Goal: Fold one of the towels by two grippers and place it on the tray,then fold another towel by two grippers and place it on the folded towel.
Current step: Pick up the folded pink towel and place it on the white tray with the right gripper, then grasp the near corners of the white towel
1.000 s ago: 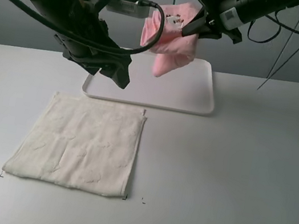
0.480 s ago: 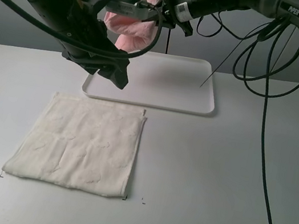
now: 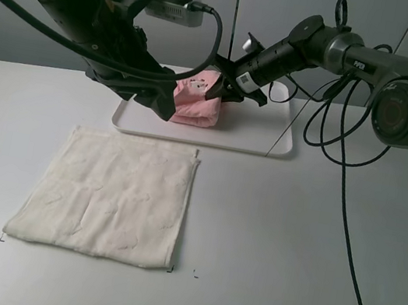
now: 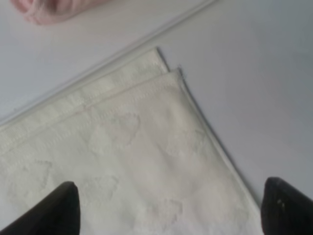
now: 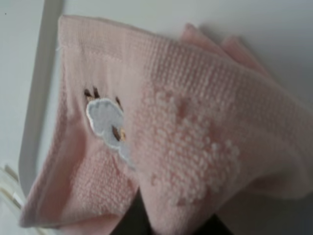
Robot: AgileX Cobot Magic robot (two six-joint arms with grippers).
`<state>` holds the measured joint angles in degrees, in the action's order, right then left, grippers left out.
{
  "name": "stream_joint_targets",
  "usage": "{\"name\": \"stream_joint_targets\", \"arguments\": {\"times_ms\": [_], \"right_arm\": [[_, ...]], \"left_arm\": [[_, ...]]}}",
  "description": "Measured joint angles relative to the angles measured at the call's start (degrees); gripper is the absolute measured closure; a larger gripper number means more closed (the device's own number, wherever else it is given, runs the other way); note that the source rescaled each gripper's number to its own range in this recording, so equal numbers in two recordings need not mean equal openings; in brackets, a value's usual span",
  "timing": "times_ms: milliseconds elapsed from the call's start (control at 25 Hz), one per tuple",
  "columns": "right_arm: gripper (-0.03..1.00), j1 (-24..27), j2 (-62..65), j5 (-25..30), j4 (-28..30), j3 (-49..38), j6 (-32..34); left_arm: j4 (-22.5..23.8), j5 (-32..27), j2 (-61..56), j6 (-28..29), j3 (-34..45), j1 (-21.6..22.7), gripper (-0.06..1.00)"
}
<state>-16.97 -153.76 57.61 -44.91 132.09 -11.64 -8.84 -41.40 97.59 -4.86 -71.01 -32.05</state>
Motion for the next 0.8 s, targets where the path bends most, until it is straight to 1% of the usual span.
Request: {"name": "stream_joint_targets", "arguments": {"times_ms": [40, 80, 160, 200, 240, 280, 360, 440, 560, 720, 800], "right_arm": [[0.78, 0.0, 0.0, -0.3, 0.1, 0.0, 0.0], [0.65, 0.0, 0.1, -0.5, 0.5, 0.0, 0.0], [0.30, 0.0, 0.6, -0.6, 0.8, 0.1, -0.8], [0.16, 0.0, 0.9, -0.6, 0.8, 0.3, -0.9], [0.06, 0.0, 1.3, -0.5, 1.1, 0.4, -1.1], [0.01, 0.0, 1.9, -0.2, 1.7, 0.7, -1.2], [-0.02, 0.0, 3.5, 1.2, 5.9, 1.2, -1.4], [-0.03, 0.0, 5.6, 2.9, 13.1, 1.3, -0.8], [-0.03, 0.2, 9.4, 6.7, 22.0, 1.3, -0.1], [-0.03, 0.5, 14.7, 9.4, 25.6, 1.3, -0.5], [-0.03, 0.4, 16.9, 11.1, 27.9, 1.3, -1.0]], "left_arm": [[0.0, 0.0, 0.0, 0.0, 0.0, 0.0, -0.01], [0.0, 0.0, 0.0, -0.1, 0.0, 0.0, -0.01], [0.0, 0.0, 0.0, -0.1, 0.0, 0.0, -0.01], [0.0, 0.0, 0.0, -0.1, 0.0, 0.0, -0.01], [0.0, 0.0, 0.0, -0.2, 0.0, 0.0, -0.01], [0.0, 0.0, 0.0, -0.2, 0.0, 0.0, -0.01], [0.0, -0.4, 0.0, -1.3, 0.0, 0.0, -0.01], [0.0, -1.5, 0.0, -2.9, 0.0, 0.0, -0.01], [1.1, -3.7, 0.0, -4.9, 0.0, 0.0, -0.01], [5.1, -8.5, 0.0, -8.9, 0.0, 0.0, -0.01], [6.1, -10.8, 0.0, -11.3, 0.0, 0.0, -0.01]]}}
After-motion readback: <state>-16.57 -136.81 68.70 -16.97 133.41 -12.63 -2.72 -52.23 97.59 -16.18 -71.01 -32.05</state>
